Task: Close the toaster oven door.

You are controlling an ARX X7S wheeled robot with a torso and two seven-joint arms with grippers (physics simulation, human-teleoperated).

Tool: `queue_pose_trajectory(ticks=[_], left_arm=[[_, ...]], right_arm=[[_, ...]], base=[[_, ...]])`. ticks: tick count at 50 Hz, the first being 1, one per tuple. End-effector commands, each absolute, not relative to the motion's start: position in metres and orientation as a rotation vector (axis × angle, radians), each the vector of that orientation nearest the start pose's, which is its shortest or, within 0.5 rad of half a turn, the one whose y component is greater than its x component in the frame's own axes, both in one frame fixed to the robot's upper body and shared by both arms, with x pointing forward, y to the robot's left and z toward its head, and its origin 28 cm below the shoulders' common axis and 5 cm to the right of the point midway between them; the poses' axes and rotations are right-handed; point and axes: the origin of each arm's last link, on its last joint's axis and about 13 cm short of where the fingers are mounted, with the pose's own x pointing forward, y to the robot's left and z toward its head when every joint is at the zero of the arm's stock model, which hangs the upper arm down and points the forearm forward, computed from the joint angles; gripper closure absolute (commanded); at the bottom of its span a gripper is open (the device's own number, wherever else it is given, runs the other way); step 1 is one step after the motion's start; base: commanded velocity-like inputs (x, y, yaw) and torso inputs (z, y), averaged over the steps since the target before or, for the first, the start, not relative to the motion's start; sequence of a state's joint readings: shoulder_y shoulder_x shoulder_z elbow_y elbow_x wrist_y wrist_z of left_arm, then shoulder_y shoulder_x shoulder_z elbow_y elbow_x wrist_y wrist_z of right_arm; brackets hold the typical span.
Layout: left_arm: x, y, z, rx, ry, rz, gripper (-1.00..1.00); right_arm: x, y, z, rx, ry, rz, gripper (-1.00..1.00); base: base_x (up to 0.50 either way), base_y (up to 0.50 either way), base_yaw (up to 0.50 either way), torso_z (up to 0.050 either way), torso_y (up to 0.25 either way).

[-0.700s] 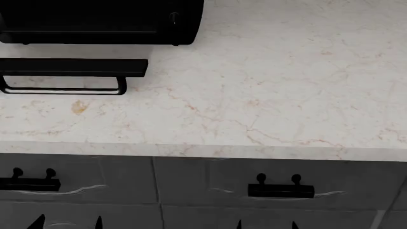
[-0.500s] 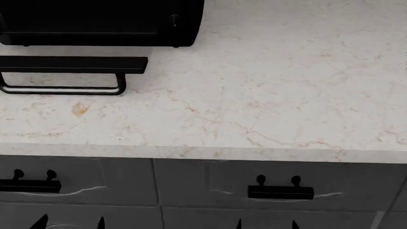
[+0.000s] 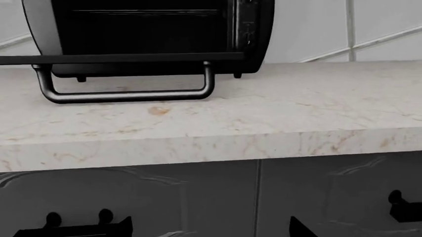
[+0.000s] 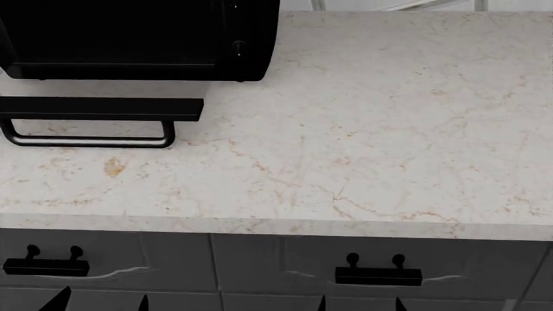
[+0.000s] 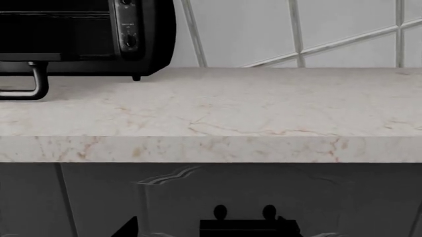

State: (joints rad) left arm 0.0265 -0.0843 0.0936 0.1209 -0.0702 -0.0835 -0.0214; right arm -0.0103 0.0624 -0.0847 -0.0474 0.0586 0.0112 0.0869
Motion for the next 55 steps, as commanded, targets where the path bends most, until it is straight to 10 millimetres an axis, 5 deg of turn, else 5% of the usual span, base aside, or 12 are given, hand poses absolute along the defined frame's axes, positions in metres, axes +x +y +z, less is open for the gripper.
queue_pose_trajectory(ticks=[1, 6, 13, 27, 31, 55], left_arm=[[0.203, 0.205, 0.030, 0.026, -0.011, -0.102, -1.00], [0.203, 0.205, 0.040, 0.019, -0.009, -0.092, -1.00], [0.219, 0.227, 0.115, -0.025, -0.029, -0.109, -1.00], [0.250, 0.267, 0.187, -0.006, -0.107, -0.031, -1.00], [0.258, 0.269, 0.198, 0.034, -0.082, -0.047, -1.00], [0.254, 0.270, 0.203, 0.081, -0.129, -0.103, -1.00]], right_arm=[[0.207, -0.092, 0.021, 0.006, -0.026, 0.004, -1.00], [0.205, -0.096, 0.036, -0.004, -0.071, -0.016, -1.00], [0.201, -0.128, 0.132, -0.073, -0.301, -0.085, -1.00], [0.164, -0.175, 0.282, -0.227, -0.630, -0.249, -1.00], [0.147, -0.174, 0.307, -0.250, -0.684, -0.253, -1.00], [0.148, -0.166, 0.305, -0.293, -0.674, -0.223, -1.00]], base=[[0.00, 0.00, 0.00, 0.050, 0.000], [0.00, 0.00, 0.00, 0.040, 0.000], [0.00, 0.00, 0.00, 0.000, 0.000], [0.00, 0.00, 0.00, 0.000, 0.000], [0.00, 0.00, 0.00, 0.000, 0.000], [0.00, 0.42, 0.00, 0.000, 0.000]])
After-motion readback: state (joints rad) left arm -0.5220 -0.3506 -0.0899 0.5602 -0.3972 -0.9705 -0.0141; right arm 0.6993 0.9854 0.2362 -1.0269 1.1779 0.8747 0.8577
